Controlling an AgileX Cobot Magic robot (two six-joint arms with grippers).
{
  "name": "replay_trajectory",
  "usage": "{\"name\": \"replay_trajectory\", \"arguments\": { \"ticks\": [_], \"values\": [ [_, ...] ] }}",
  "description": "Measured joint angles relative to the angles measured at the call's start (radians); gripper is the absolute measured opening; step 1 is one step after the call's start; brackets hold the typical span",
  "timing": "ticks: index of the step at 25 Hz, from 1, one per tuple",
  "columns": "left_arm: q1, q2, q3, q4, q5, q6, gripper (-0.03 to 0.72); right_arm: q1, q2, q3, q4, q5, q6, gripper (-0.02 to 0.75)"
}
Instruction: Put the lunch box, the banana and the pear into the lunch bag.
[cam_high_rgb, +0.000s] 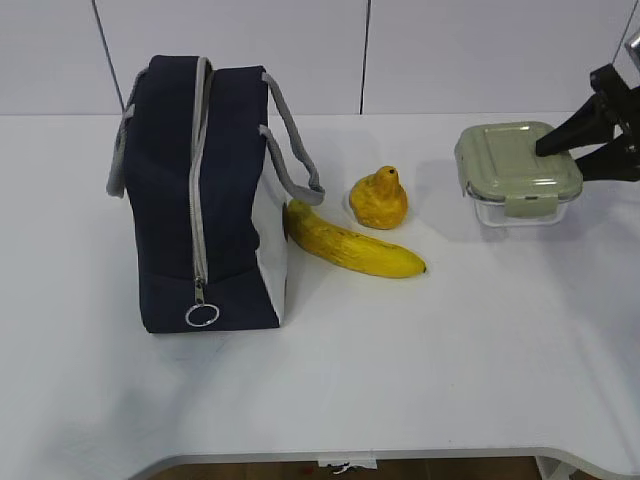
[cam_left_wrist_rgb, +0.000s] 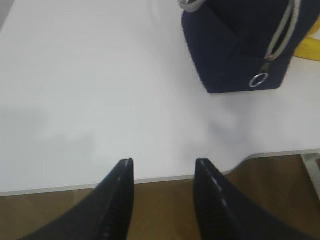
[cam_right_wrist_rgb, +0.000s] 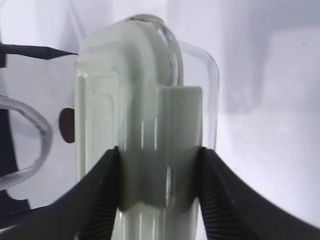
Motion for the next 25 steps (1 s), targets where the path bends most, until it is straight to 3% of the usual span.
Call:
{"name": "replay_trajectory", "arguments": {
  "ticks": [5,7,8,14,16,19,20,25],
  "values": [
    [0.0,0.158,-0.126,-0.18,0.057,0.0,0.307,0.0,-0.085,0.002,0.005,0.009,0.057,0.351],
    [0.0,0.224,-0.136,-0.204,0.052,0.0,0.307,0.001,-0.121,0.002,0.005,0.013,0.074,0.351],
    [0.0,0.289,-0.158,-0.279,0.047,0.0,0.307,0.005,-0.141,0.002,0.005,0.013,0.081,0.351],
    [0.0,0.467,-0.16,-0.383,-0.014,0.0,0.307,0.05,-0.217,0.002,0.076,0.024,0.091,0.35],
    [0.0,0.535,-0.164,-0.481,-0.032,0.018,0.314,0.078,-0.225,0.002,0.096,0.028,0.093,0.35],
    [0.0,0.644,-0.19,-0.58,-0.049,0.082,0.356,0.127,-0.227,0.004,0.14,0.03,0.093,0.35],
    [0.0,0.739,-0.199,-0.594,-0.078,0.159,0.371,0.146,-0.227,0.004,0.153,0.03,0.093,0.35],
    [0.0,0.92,-0.305,-0.634,-0.11,0.257,0.417,0.225,-0.227,0.006,0.234,0.032,0.08,0.349]
  ]
}}
